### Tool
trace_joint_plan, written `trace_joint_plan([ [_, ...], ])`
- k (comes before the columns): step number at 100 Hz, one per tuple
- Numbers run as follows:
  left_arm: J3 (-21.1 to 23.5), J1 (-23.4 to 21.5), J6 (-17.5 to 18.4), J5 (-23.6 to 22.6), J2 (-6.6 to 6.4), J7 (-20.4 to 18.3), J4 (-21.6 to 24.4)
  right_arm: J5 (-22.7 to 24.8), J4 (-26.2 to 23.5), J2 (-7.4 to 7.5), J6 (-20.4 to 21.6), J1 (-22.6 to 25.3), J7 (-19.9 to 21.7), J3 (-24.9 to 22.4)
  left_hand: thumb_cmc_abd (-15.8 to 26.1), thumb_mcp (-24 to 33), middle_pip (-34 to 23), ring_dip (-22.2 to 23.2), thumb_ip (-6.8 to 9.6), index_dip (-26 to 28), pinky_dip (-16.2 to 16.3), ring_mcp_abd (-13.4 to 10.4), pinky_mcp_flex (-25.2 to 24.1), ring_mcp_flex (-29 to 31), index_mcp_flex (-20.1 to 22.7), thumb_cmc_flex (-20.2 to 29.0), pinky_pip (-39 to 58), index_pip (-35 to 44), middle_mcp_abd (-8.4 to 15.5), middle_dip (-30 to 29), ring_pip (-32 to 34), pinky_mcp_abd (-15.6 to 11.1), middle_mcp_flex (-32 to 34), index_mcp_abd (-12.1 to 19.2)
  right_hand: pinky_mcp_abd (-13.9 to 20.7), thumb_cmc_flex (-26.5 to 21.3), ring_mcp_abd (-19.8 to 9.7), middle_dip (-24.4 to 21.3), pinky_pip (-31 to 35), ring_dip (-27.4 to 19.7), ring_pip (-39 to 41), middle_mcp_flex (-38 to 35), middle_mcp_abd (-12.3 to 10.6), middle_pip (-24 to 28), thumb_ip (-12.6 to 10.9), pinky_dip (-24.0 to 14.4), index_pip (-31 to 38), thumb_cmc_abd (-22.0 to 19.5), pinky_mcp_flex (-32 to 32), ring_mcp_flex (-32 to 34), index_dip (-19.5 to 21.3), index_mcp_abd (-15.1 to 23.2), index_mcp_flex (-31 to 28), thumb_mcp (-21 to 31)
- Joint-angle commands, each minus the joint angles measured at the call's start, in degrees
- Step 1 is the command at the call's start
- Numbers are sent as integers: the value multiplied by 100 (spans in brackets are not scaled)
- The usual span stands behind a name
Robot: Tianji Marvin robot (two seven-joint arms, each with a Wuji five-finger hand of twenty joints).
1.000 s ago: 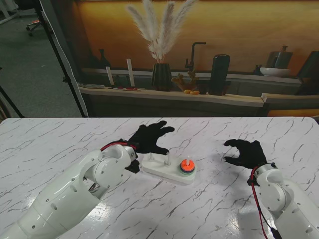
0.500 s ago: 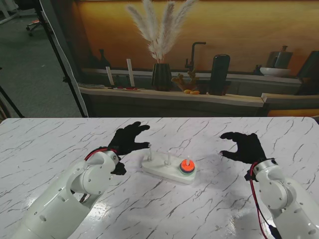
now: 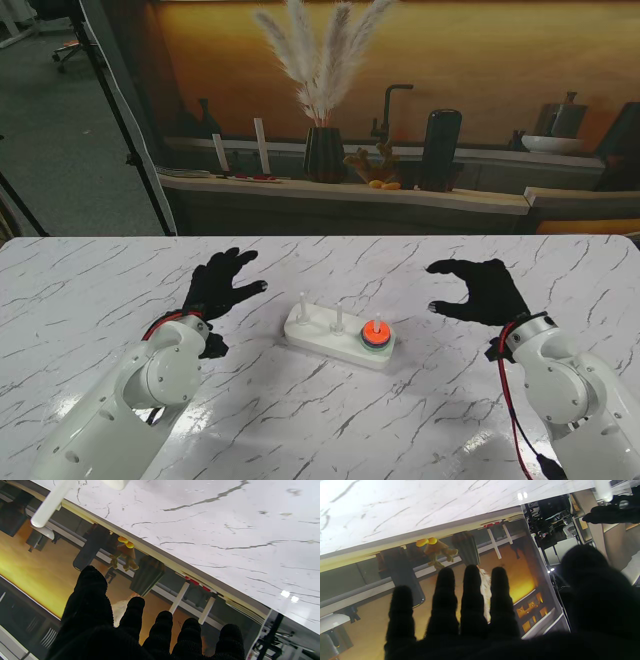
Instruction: Move the three rings of the Hanoi Tower from the left rod to the right rod
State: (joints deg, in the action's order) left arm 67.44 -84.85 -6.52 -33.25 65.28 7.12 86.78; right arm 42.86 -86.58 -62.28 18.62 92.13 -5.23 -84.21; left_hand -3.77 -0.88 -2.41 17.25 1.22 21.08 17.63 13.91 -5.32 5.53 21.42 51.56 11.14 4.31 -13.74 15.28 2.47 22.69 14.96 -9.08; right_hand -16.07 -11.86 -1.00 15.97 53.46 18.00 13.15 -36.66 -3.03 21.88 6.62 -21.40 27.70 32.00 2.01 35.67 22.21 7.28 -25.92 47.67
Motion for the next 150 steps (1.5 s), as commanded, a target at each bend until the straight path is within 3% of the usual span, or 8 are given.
trace_joint_plan([
  [1,52,-125,91,27,-10,-37,-30,0,-68,-24,29,52,-46,39,235,-116,110,-108,-290,-111,-58,-190,-91,-228,-213,-165,-392,-102,210,-104,-102,-171,-117,212,-290,210,-147,-71,-93,-127,-142,1,-151,-110,-274,123,-140,-96,-131,-102,-76,187,-99,-177],
  [43,319,-371,-52,-38,-22,-25,90,-129,-159,-28,-116,115,70,71,257,-105,106,-129,-286,-177,121,-104,-86,-275,-260,-191,-604,-143,131,-150,-115,-47,-163,203,-322,172,-125,-41,-62,-112,-148,-22,-97,-100,-352,227,-168,-148,-179,-88,-45,154,-116,-326],
  [150,216,-245,84,18,-52,-204,46,-24,-249,-41,-292,200,-33,42,276,-105,131,-88,-280,-183,472,31,-71,-239,-212,-187,-647,-96,-8,-156,-95,34,-165,163,-335,181,-136,31,35,-42,-72,-48,-50,-9,-321,288,-143,-115,-155,-10,32,122,-154,-148],
])
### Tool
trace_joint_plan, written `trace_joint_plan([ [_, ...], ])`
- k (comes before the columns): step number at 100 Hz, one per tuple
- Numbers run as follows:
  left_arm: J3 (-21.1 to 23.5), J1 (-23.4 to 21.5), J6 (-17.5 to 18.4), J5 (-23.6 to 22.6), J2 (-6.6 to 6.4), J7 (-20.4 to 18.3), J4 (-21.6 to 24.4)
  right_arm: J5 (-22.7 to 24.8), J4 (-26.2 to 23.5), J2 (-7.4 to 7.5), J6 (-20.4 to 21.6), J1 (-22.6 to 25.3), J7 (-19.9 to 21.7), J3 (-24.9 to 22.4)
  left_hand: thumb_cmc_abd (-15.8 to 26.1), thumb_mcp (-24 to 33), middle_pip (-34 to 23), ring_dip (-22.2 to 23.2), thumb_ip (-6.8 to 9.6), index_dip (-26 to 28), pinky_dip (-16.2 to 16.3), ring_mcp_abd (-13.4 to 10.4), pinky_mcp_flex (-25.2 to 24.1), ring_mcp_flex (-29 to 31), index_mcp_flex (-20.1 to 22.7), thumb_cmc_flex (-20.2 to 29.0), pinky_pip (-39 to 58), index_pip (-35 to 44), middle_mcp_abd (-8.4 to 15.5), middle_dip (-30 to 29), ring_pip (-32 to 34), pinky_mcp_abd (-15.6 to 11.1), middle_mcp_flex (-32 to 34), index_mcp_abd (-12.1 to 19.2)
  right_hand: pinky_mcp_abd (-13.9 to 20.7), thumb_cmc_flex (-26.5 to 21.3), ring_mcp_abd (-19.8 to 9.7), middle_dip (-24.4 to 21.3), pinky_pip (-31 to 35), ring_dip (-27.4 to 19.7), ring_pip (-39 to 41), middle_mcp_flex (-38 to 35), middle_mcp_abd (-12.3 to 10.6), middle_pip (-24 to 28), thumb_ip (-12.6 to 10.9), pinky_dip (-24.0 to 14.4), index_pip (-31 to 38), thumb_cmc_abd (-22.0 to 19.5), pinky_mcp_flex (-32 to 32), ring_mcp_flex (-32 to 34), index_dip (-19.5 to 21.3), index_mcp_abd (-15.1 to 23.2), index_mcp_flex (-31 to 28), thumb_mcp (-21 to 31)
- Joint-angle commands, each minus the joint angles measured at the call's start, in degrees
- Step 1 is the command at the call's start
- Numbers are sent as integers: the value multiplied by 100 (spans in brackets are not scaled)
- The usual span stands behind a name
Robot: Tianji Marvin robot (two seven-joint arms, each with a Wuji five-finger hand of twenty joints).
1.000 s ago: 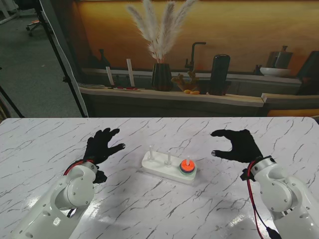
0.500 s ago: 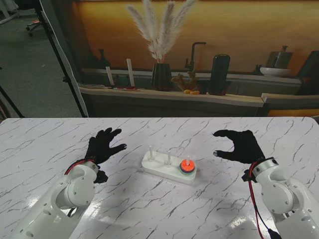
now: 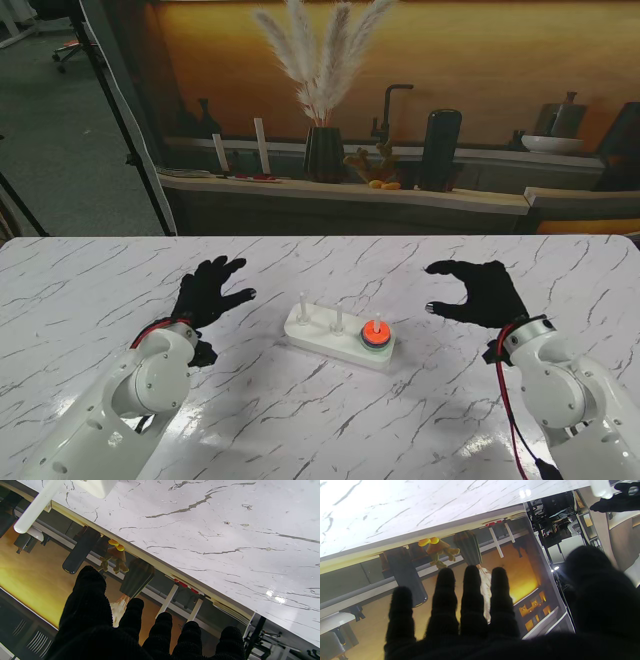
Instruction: Move the three rings of the Hanoi Tower from the left rod to the right rod
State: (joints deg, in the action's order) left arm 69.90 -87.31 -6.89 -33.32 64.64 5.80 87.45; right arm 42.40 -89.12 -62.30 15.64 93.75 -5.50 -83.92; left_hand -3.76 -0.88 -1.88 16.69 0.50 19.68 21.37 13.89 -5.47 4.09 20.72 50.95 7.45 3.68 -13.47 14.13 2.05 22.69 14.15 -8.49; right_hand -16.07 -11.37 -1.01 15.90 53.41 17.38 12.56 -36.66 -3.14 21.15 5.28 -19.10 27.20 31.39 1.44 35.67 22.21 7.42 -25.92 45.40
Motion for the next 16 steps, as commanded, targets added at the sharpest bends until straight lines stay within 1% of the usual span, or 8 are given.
trace_joint_plan([
  [1,-31,2,120,23,11,-81,-20,19,6,-40,4,40,-8,12,272,-108,79,-32,-208,-43,99,29,-57,-95,-141,-129,-278,-33,-35,-42,-54,35,-86,106,-337,128,-127,39,40,20,-12,-53,-37,67,-187,58,-94,-51,-98,-9,33,117,-154,82],
  [9,-47,16,121,28,4,-126,-15,-35,2,-47,-29,65,-3,5,269,-105,78,-32,-207,-42,109,35,-60,-100,-143,-126,-280,-32,-40,-40,-57,35,-80,101,-328,117,-128,39,36,21,-14,-39,-33,65,-185,63,-94,-44,-113,-19,35,112,-153,92],
  [16,-67,36,129,27,-1,-150,-22,14,8,-44,-26,85,-29,-9,271,-105,78,-31,-207,-41,115,35,-60,-95,-142,-126,-284,-31,-45,-40,-55,35,-79,98,-336,129,-130,41,45,25,-4,-54,-34,73,-181,63,-92,-47,-96,1,37,119,-158,92],
])
